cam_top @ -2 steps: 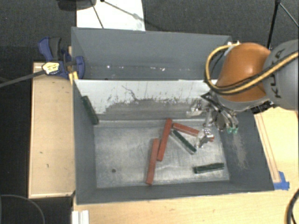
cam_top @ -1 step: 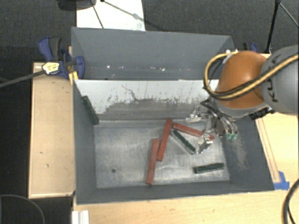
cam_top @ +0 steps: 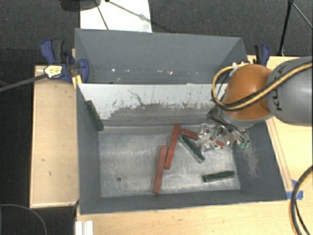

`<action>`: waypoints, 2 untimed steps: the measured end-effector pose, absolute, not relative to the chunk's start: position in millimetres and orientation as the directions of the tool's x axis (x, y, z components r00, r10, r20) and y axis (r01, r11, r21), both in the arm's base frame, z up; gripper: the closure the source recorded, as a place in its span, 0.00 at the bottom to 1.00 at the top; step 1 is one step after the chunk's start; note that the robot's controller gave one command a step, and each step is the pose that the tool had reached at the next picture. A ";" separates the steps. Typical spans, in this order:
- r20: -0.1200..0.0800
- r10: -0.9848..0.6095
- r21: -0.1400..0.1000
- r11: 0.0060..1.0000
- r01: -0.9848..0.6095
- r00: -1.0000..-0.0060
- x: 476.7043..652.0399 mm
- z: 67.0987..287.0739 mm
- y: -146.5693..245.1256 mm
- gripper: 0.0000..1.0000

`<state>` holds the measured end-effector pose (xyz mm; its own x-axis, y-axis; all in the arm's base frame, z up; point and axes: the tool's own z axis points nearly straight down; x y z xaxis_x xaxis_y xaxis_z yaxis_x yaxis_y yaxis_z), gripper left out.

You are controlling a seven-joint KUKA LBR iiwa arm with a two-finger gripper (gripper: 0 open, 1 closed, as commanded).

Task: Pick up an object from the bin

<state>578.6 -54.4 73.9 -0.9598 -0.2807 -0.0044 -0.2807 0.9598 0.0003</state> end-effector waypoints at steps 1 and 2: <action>-0.002 -0.282 -0.001 0.959 -0.282 -0.959 577.7 73.2 -54.8 0.00; -0.003 -0.282 -0.001 0.960 -0.282 -0.960 577.8 73.2 -54.8 0.00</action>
Offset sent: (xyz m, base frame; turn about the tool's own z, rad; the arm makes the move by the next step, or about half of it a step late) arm 0.0000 0.0000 0.0000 0.0000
